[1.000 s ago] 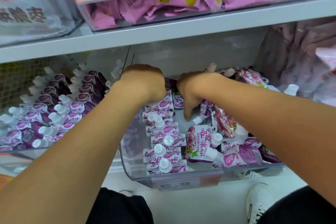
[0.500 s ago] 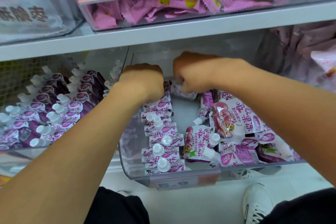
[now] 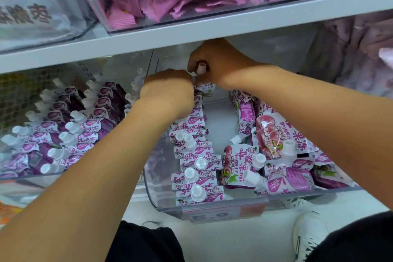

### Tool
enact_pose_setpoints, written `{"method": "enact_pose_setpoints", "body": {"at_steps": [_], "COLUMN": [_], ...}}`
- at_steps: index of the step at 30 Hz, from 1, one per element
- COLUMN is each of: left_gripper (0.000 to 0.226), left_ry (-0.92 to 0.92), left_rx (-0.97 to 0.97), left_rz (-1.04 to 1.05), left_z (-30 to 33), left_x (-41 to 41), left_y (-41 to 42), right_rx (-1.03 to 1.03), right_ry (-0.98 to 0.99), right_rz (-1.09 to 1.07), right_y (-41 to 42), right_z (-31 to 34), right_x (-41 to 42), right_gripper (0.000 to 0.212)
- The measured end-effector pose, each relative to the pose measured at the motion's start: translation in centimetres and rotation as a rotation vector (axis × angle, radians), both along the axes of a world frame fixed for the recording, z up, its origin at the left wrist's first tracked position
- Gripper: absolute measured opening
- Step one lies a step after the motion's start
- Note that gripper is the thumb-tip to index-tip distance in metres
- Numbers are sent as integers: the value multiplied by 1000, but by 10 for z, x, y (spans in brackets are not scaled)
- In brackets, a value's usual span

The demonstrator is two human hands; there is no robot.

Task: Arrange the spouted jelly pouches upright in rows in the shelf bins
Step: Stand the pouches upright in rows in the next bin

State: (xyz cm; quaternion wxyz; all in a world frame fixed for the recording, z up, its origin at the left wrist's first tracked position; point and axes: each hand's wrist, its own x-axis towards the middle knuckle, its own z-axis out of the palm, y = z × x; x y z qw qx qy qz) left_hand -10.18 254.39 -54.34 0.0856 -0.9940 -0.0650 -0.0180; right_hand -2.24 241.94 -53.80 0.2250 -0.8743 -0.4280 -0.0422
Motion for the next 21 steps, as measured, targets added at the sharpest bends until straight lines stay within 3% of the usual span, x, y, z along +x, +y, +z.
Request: {"method": "enact_pose_setpoints", "body": {"at_steps": [5,10,15,18,21], "left_gripper": [25,26,27,30,37], "left_ry": [-96,-129,-165,-156,-96], "left_rx": [-85,-123,-118,-114,-97], "left_rz": [73,117,92,81,76], "left_z": [-1,1,-1,3,7], "left_x": [2,4,4,1,-1], "left_y": [2,2,3,0,-5], "right_rx": [-15,-211,109,37,-19], "right_ry": [95,48,120,45,49], "right_rz": [-14,-62,-146,-124,-128], "right_y": [4,9,12,23,33], "right_z": [-3,-7,-6,-7,-12], "right_x": [4,4,2,-4,-6], "right_gripper": [33,29,29,9,36]}}
